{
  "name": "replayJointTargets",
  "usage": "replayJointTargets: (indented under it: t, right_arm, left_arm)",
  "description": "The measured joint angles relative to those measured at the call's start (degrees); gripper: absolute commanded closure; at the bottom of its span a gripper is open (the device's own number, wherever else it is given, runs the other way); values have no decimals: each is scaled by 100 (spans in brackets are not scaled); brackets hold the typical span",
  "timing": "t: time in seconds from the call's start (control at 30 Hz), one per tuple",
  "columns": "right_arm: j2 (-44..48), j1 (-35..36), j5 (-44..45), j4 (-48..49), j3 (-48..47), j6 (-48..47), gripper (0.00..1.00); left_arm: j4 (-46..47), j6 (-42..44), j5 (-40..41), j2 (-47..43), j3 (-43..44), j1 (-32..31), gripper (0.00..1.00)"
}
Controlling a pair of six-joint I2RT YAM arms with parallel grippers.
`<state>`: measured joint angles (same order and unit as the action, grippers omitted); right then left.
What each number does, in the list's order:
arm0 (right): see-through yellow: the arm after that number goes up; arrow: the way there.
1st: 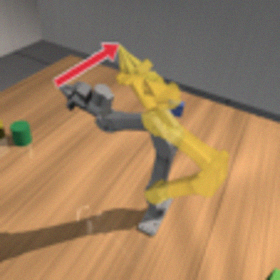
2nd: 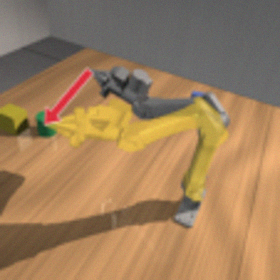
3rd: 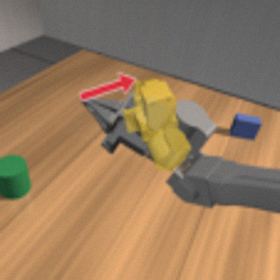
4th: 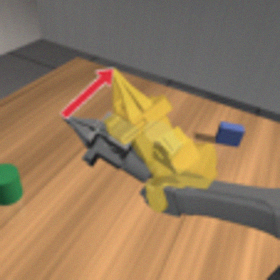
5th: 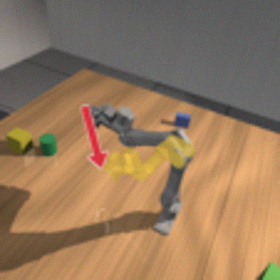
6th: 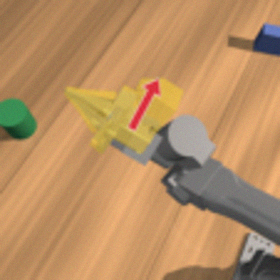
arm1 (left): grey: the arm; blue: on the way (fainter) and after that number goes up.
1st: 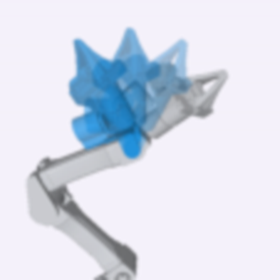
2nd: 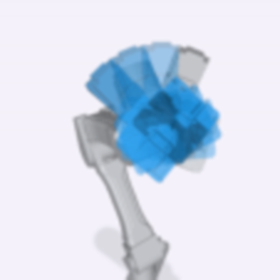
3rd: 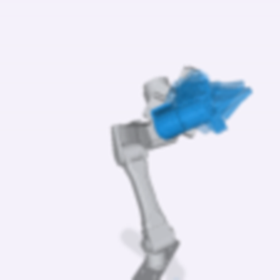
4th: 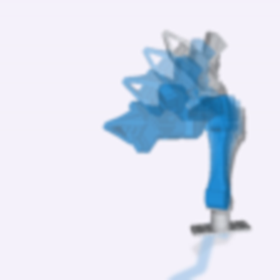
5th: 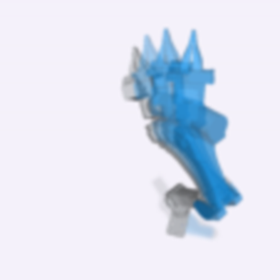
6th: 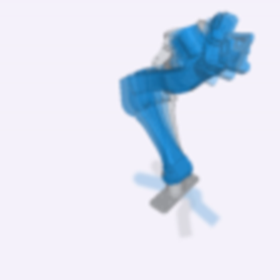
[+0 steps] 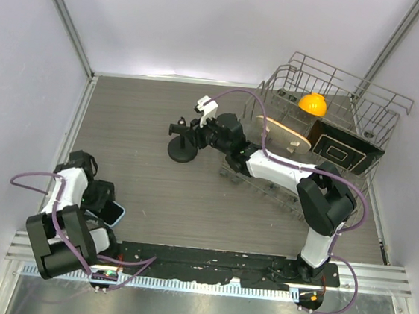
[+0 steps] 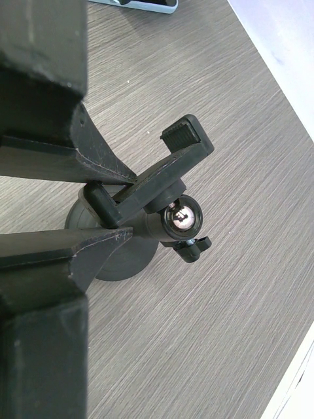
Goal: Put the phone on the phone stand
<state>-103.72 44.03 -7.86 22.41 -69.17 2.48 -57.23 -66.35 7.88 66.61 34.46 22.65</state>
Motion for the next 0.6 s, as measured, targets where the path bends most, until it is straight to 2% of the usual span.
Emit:
replayJointTargets:
  t: [0.27,0.33,0.37,0.4,0.47,0.5,0.6]
  right_arm:
    - [4,-35,-24,7,2,0,96]
    - [4,-35,-24,9,2,0,88]
    - [4,-35,-24,9,2,0,84]
    - [4,-35,-24,7,2,0,75]
    - [4,-37,-24,7,2,0,66]
    - [4,-39,-24,7,2,0,56]
    - [4,-39,-48,48,-2,0,44]
  left_arm:
    - [494,216,-409,367,-122,42,0]
    - [544,238,-466,367,-136,44,2]
    - [586,254,-505,367,-144,46,4]
    - [619,258,-535,365,-151,48,12]
    - [649,271,-560,358,-157,48,19]
    - [671,280,-579,348,-160,46,28]
    - [726,302,-610,229,-190,46,43]
